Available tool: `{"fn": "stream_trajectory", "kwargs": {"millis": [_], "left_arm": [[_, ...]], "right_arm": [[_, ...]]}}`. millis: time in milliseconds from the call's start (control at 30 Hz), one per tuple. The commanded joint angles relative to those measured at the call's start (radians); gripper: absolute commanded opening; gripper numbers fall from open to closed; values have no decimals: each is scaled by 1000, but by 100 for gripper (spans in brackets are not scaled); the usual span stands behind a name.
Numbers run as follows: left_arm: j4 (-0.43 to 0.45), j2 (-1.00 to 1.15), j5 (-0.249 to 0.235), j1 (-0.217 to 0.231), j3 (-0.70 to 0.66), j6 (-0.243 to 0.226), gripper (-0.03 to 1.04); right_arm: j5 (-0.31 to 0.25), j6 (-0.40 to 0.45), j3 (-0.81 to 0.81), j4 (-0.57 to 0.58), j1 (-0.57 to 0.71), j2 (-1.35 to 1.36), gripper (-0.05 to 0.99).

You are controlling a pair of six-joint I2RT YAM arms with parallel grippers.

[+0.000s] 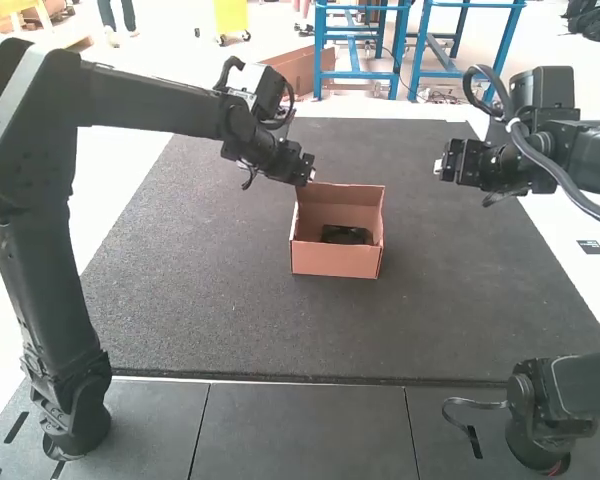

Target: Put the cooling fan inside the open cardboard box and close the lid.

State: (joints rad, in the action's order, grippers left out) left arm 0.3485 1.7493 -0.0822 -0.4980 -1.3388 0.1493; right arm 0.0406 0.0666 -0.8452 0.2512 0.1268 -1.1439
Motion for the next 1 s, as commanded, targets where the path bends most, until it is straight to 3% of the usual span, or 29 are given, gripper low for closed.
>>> {"fn": "stream_trajectory", "kwargs": {"millis": [0, 167, 367, 967], "left_arm": [[15, -4, 22, -31, -34, -10, 97], [60, -2, 30, -47, -14, -4, 97], [46, -7, 36, -57, 67, 1, 97], [-157, 16, 29, -62, 274, -2, 97]], "right_arm": [[1, -10, -31, -9, -30, -20, 90], [2, -8, -32, -10, -32, -47, 90], [4, -8, -29, -17, -32, -50, 90], [24, -8, -18, -10, -32, -51, 90]]}}
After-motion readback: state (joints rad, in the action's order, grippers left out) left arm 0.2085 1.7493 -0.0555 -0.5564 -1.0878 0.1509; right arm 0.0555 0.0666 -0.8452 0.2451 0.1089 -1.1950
